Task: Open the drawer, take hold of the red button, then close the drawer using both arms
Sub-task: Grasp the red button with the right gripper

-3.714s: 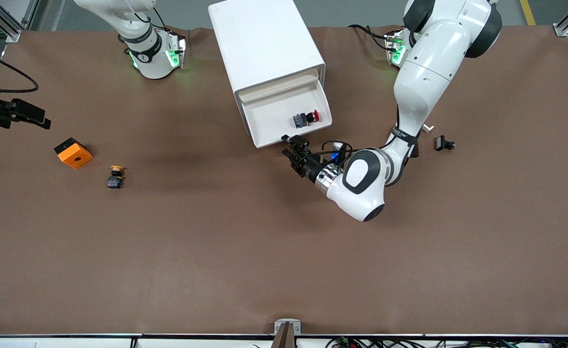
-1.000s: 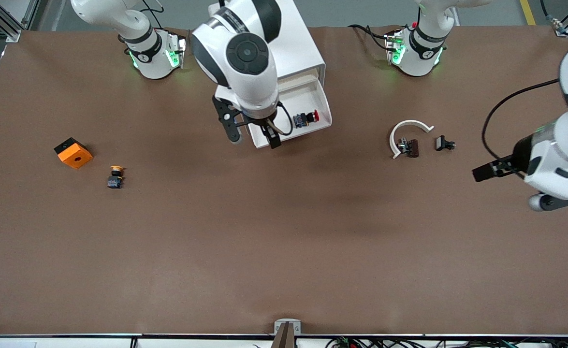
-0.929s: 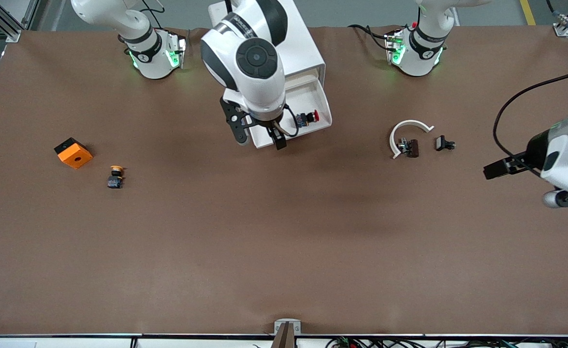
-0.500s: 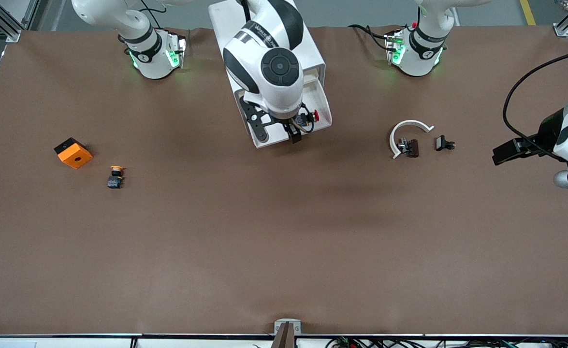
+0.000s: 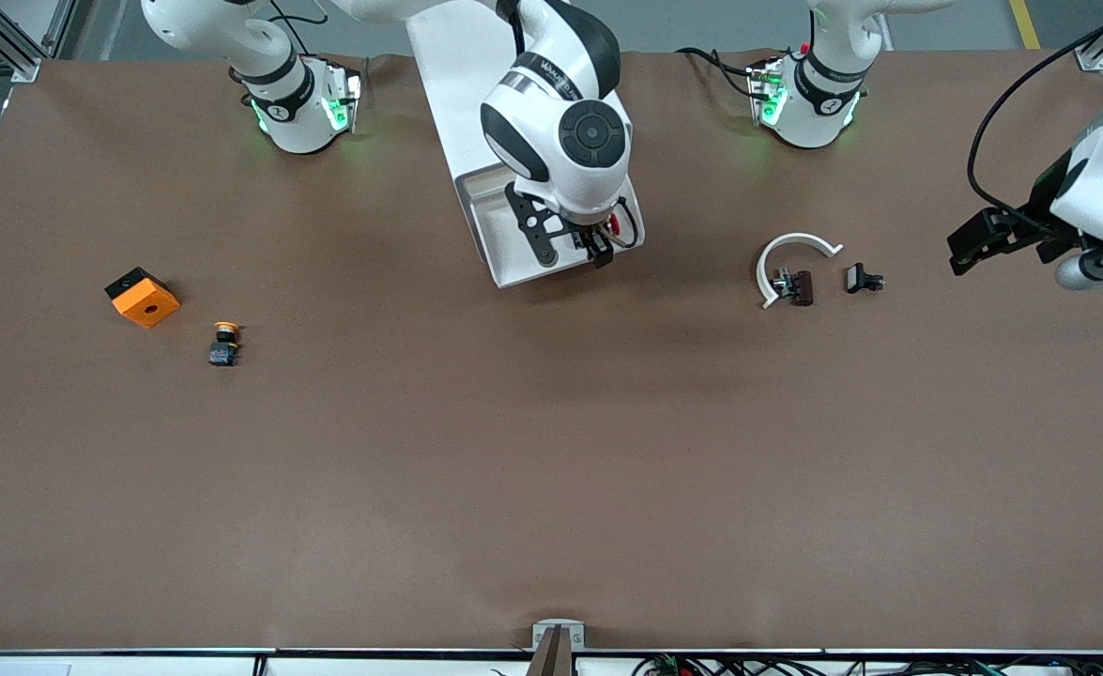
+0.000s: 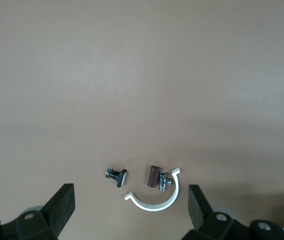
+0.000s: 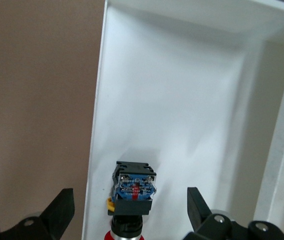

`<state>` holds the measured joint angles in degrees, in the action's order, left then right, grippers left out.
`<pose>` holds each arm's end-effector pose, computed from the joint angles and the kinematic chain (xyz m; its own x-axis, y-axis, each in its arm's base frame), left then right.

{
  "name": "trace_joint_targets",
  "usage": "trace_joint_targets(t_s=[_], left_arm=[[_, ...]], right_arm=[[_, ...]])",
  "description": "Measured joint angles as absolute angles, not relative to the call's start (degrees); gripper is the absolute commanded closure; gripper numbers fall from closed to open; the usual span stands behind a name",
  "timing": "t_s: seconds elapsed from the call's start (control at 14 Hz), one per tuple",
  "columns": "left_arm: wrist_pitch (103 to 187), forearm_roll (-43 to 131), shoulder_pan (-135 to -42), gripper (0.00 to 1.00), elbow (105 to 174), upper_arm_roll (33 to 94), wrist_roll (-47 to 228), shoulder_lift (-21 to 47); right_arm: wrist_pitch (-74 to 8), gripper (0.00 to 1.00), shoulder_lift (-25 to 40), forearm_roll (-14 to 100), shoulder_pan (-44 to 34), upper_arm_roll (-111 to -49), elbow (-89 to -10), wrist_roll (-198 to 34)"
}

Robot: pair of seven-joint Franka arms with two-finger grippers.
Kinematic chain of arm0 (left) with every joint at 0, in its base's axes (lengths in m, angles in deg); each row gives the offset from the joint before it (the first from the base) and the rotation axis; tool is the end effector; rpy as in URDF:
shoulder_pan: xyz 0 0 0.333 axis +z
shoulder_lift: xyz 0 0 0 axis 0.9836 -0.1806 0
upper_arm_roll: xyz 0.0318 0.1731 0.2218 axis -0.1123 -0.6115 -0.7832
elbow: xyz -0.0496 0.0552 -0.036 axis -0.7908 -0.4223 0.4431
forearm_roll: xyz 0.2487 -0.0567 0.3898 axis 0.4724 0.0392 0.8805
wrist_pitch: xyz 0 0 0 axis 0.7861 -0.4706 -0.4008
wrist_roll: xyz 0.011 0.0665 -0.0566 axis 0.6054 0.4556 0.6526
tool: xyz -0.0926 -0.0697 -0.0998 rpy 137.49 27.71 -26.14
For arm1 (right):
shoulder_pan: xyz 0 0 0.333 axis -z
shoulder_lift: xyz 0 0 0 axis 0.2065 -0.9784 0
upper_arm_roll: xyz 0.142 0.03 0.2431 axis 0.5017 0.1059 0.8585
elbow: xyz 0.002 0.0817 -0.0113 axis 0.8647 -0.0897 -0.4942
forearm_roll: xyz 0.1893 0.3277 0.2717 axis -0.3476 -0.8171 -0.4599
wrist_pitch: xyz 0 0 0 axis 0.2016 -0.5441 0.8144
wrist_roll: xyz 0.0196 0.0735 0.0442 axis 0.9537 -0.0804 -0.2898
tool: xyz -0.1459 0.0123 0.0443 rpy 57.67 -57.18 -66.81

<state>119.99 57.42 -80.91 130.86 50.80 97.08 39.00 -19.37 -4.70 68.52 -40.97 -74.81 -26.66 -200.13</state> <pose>0.6266 -0.0621 0.5457 0.9935 0.1080 0.0356 0.1103 -0.9914 -0.0700 0.4354 0.6129 0.2631 0.4304 -0.8974 -0.0968 -0.8690 -0.4410 0.2246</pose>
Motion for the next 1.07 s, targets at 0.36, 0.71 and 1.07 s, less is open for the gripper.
trace_joint_targets(t_s=[0.36,0.71,1.07], left_arm=[[119.07,57.42,-81.35,0.0,131.9,49.96,94.14,40.69],[118.33,57.42,-81.39,0.0,132.94,49.76,94.06,42.74],[118.33,57.42,-81.38,0.0,134.75,49.48,94.04,44.25]], right_arm=[[-19.37,0.0,-5.62,68.52,-41.59,-74.82,-26.65,-200.2],[-19.37,0.55,-5.97,68.52,-42.04,-74.86,-26.64,-200.21],[-19.38,0.72,-5.97,68.52,-42.04,-74.99,-26.64,-200.21]])
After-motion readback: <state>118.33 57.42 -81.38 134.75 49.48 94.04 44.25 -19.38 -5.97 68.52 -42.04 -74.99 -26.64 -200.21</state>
